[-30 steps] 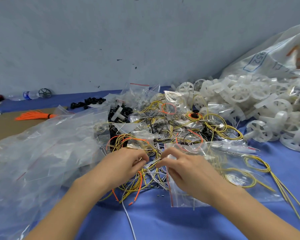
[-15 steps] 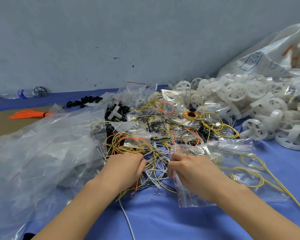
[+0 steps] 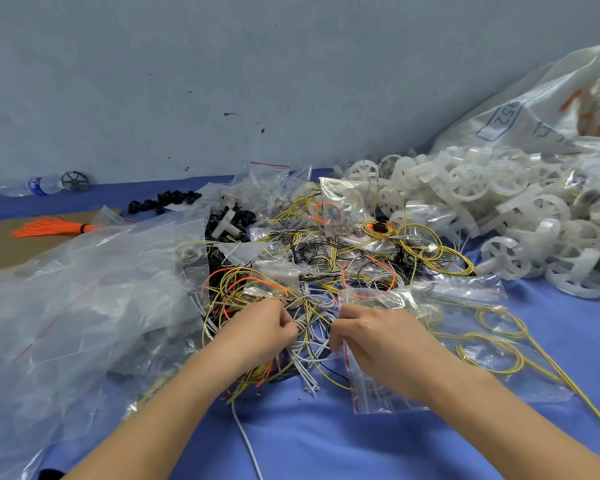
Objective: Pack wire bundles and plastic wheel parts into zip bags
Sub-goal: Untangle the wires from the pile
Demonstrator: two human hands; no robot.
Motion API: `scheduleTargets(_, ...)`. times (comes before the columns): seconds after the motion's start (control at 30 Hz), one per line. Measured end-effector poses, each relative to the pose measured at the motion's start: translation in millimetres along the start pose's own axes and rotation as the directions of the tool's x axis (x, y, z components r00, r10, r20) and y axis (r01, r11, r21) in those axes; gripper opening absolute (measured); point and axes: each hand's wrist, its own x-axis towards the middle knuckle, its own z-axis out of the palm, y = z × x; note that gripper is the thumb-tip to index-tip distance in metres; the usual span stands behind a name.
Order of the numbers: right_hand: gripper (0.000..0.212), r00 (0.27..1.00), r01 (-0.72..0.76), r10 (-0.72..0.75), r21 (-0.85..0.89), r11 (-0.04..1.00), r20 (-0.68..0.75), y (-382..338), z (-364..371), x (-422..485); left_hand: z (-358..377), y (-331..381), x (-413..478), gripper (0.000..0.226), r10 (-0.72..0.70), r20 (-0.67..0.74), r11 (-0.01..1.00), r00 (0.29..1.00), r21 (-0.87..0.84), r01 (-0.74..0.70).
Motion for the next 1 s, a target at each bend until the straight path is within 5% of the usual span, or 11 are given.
scheduleTargets(0.23,0.020,0.980,-0.110,0.148,0.261,0.959,-0.132,-5.4,1.8,8.3,-27.4,-15.2,4.8,0.016,0.012,-0.098,0.862,0.995,-0.504,-0.060)
scheduleTargets(0.47,0.023,0.871,-0.150,0.326,0.433,0.889,-0.368,-18.4,-8.6,24.4,-36.4,-13.6,-9.1,0.011,0.158,-0.303,0.903,0.940,-0.340,-0.262)
scheduleTargets(0.73,0.033,0.919,-0.043,0.125,0.218,0.975,-0.375,-29.5,-13.4,40.6,-40.1,-2.1,-18.0,0.006,0.343,-0.471,0.892,0.812,-0.108,-0.440)
scheduleTargets(0.87,0.025,0.886,-0.076,0.206,0.308,0.949,-0.416,-28.1,-14.0,46.8,-39.9,-0.2,-18.1,0.007,0.297,-0.510,0.858,0.807,-0.227,-0.460)
scheduleTargets(1.0,0.016,0.841,-0.091,0.383,0.597,0.797,-0.383,-22.5,-17.0,47.7,-47.0,-3.6,-11.5,0.010,0.034,-0.539,0.755,0.842,-0.538,-0.375)
